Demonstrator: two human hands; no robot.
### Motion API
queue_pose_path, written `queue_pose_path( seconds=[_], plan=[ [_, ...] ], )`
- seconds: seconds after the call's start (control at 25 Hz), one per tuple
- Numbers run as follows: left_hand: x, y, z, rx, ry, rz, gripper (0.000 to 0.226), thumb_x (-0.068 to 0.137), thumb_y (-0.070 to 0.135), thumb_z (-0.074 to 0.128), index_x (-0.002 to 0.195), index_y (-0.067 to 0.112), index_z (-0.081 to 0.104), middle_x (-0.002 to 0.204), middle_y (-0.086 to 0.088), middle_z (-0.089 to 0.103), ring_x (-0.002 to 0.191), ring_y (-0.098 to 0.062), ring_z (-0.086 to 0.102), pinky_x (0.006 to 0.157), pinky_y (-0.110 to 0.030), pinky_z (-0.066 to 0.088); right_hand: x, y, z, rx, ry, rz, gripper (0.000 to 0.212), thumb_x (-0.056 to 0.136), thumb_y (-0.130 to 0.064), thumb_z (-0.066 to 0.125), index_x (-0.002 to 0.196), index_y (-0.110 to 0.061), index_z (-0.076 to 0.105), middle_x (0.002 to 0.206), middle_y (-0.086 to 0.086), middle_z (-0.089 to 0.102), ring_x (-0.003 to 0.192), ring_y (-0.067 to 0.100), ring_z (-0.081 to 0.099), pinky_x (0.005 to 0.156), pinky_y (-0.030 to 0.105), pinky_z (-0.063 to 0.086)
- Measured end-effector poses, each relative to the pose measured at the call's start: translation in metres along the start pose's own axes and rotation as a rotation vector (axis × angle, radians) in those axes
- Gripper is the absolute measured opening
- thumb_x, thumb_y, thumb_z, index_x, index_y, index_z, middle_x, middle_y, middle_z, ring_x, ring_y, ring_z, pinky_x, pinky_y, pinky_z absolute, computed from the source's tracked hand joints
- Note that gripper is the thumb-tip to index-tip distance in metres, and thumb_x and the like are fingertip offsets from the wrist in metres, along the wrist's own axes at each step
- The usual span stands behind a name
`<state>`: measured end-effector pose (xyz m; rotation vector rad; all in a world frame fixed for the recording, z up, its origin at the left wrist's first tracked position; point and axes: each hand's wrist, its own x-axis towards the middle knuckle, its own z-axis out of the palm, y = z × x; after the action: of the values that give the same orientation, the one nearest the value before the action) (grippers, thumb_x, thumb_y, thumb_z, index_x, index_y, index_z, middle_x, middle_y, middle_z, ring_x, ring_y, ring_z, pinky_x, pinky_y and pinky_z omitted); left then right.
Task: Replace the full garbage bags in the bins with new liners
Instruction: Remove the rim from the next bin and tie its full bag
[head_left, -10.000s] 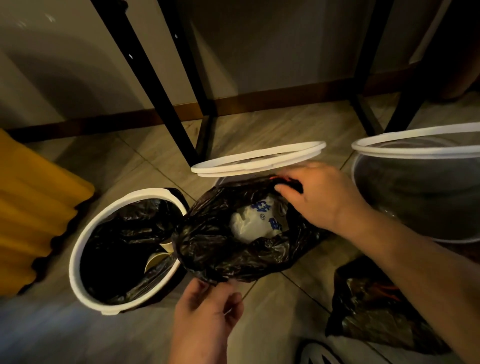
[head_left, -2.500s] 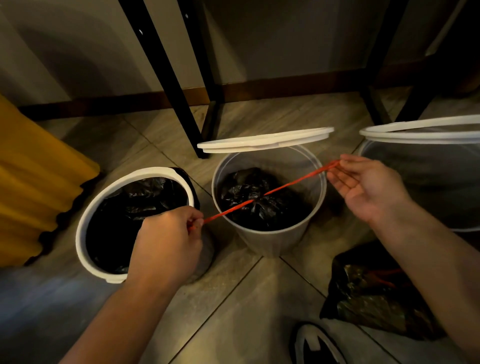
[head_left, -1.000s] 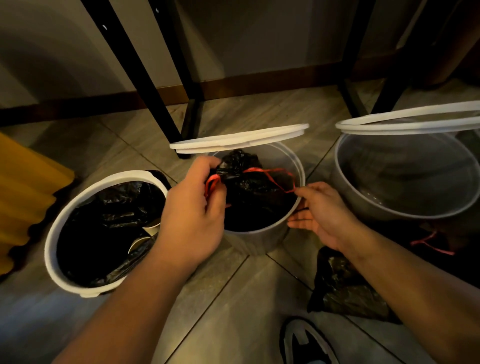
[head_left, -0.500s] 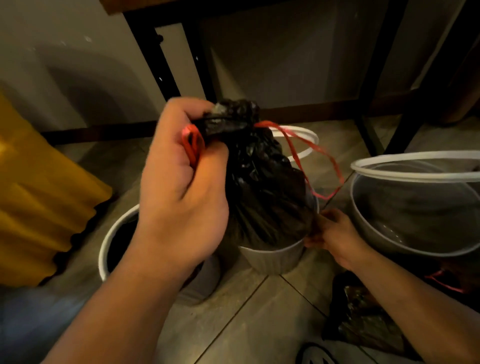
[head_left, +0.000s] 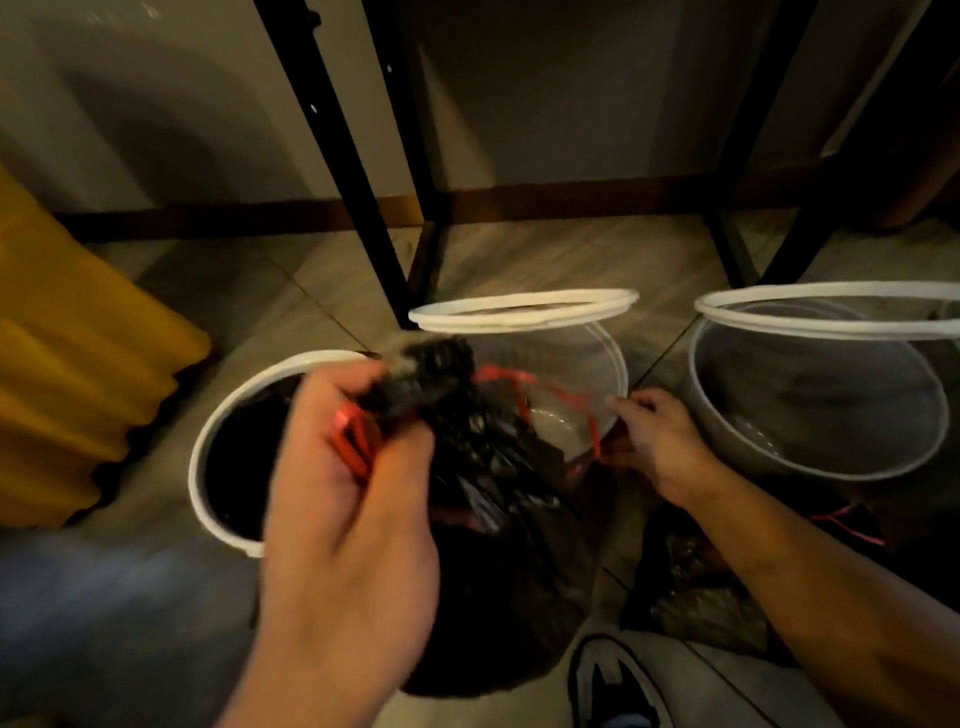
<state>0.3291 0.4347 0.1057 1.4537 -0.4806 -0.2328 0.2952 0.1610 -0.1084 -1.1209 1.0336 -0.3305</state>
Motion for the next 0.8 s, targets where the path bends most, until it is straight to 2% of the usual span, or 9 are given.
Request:
queue_pose_path(
  seconds=[0.08,0.2,0.32,0.44,0.52,0.6,0.68,0.8],
  plan=[
    [-0.018,-0.023,0.01,-0.093,0.018,-0.156,0.029,0.088,0.008,0.053,0.089,0.032,0.069,0.085,-0.011,0.076,0.068,-0.027,0.075,0.046,-0.04,0.059,0.003,0.006,-0.005,0.017,-0.027,0.006,0.026,0.099,-0.027,0.071,0.115,-0.011,0.057,0.103,0.024,0.073,0.061,0.032,0.074,0.055,0.039,0.06],
    [-0.04,-0.071,0.018,-0.199,0.026,-0.364,0.023,0.081,0.011,0.058,0.088,0.029,0.07,0.084,-0.014,0.074,0.066,-0.027,0.072,0.047,-0.04,0.059,0.009,0.012,-0.01,0.026,-0.042,0.023,0.037,0.098,-0.032,0.071,0.126,-0.012,0.056,0.101,0.022,0.074,0.066,0.036,0.076,0.061,0.041,0.061],
    [-0.045,-0.119,0.022,-0.047,-0.109,-0.495,0.02,0.086,0.017,0.061,0.093,0.034,0.069,0.086,-0.005,0.075,0.072,-0.021,0.073,0.055,-0.041,0.061,0.012,0.016,-0.01,0.025,-0.033,0.026,0.044,0.099,-0.033,0.071,0.134,-0.013,0.054,0.097,0.022,0.076,0.072,0.043,0.077,0.061,0.041,0.062],
    [-0.044,-0.167,0.026,0.203,-0.164,-0.635,0.04,0.099,0.006,0.056,0.093,0.044,0.068,0.09,0.005,0.076,0.084,-0.015,0.073,0.069,-0.041,0.063,0.009,0.016,-0.009,0.026,-0.019,0.016,0.041,0.099,-0.034,0.07,0.131,-0.013,0.055,0.092,0.021,0.076,0.074,0.044,0.077,0.061,0.042,0.062],
    [-0.04,-0.191,0.033,0.501,-0.224,-0.63,0.032,0.095,0.019,0.06,0.104,0.048,0.069,0.093,0.016,0.074,0.093,-0.005,0.069,0.089,-0.029,0.056,0.008,0.017,-0.008,0.021,0.0,0.012,0.039,0.099,-0.035,0.07,0.128,-0.013,0.056,0.088,0.02,0.076,0.074,0.045,0.077,0.062,0.043,0.062],
    [-0.038,-0.203,0.04,0.675,-0.26,-0.591,0.029,0.09,0.033,0.062,0.115,0.044,0.069,0.1,0.017,0.071,0.102,-0.002,0.065,0.096,-0.019,0.046,0.008,0.02,-0.007,0.012,0.019,0.0,0.036,0.098,-0.036,0.071,0.122,-0.011,0.059,0.08,0.017,0.077,0.069,0.043,0.076,0.058,0.04,0.061],
    [-0.038,-0.208,0.046,0.749,-0.318,-0.568,0.038,0.086,0.042,0.062,0.124,0.041,0.068,0.119,0.013,0.069,0.117,-0.006,0.062,0.105,-0.018,0.042,0.005,0.02,-0.006,-0.006,0.034,-0.019,0.034,0.097,-0.038,0.071,0.116,-0.011,0.061,0.076,0.016,0.077,0.065,0.041,0.076,0.053,0.036,0.06],
    [-0.041,-0.208,0.046,0.821,-0.466,-0.52,0.06,0.085,0.051,0.059,0.144,0.043,0.055,0.145,0.018,0.055,0.137,-0.004,0.048,0.112,-0.013,0.028,-0.002,0.018,-0.004,-0.06,0.059,-0.018,0.034,0.098,-0.042,0.069,0.113,-0.012,0.063,0.081,0.019,0.078,0.068,0.04,0.077,0.054,0.037,0.06]
  ],
)
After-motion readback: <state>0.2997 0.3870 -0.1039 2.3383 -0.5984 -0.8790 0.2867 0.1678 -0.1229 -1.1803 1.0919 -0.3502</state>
